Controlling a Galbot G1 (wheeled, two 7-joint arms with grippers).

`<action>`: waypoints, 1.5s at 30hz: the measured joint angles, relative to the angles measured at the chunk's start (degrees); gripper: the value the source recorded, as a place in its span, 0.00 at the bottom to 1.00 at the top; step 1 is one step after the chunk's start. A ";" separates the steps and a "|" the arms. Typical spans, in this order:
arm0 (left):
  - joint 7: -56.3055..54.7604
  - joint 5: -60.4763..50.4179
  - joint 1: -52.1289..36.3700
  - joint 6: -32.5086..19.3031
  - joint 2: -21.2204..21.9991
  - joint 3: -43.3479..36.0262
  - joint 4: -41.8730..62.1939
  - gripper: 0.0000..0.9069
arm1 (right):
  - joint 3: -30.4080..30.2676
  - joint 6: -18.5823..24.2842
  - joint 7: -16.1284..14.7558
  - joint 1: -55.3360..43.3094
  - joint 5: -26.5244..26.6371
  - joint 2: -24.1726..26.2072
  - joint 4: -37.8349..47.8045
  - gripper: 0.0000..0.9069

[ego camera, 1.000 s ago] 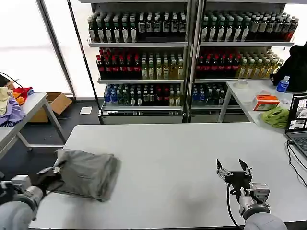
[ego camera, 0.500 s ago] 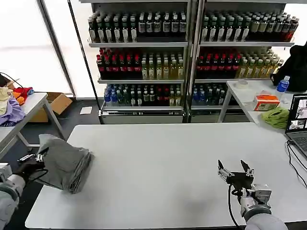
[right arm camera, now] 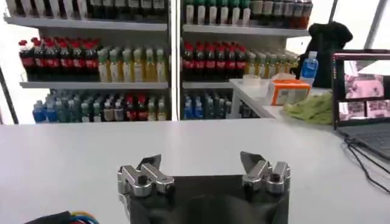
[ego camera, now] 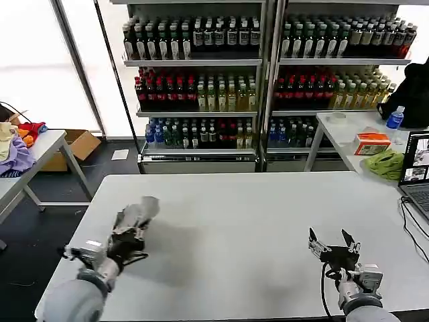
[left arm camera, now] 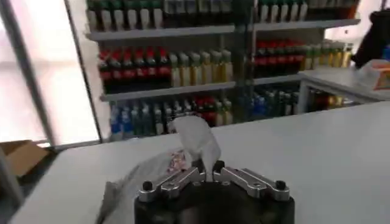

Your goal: Fold and organize the clothes.

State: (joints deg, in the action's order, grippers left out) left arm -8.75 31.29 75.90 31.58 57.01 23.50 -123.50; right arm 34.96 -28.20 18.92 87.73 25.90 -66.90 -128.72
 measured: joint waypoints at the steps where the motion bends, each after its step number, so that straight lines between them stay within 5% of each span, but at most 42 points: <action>1: -0.28 -0.43 -0.92 0.13 0.42 -1.71 0.53 0.00 | 0.02 -0.09 -0.01 0.15 -0.18 -0.26 -0.02 1.00; 5: -1.10 -1.63 -4.19 0.52 1.49 -7.11 2.97 0.00 | -0.15 -0.28 -0.03 0.36 -1.22 -1.28 0.03 1.00; 6: -1.29 -1.77 -4.79 0.62 1.73 -8.10 3.38 0.30 | -0.22 -0.36 -0.03 0.36 -1.46 -1.48 0.08 1.00; 7: -1.44 -1.87 -5.36 0.71 2.00 -9.02 3.77 0.88 | -0.32 -0.46 -0.03 0.31 -1.67 -1.67 0.12 1.00; 8: -1.56 -1.94 -6.04 0.79 2.37 -10.01 4.22 1.00 | -0.41 -0.56 -0.03 0.27 -1.87 -1.84 0.15 1.00; 26: -5.05 8.12 -12.69 -1.00 8.45 -16.87 5.17 1.00 | -3.53 -2.13 0.30 -2.24 -0.68 -1.27 0.75 1.00; 35: -7.22 8.20 -11.48 -0.53 6.76 -12.24 3.85 1.00 | -9.25 -3.77 3.21 -7.53 10.54 -0.17 2.49 1.00; 45: -9.89 8.18 -7.70 0.75 2.73 -3.81 1.21 1.00 | -19.67 -4.82 7.46 -21.01 30.02 4.23 8.12 1.00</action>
State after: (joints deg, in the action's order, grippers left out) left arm -18.64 39.48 68.20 32.32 59.74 19.69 -122.29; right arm 15.29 -33.03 26.38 66.73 55.92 -62.67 -120.60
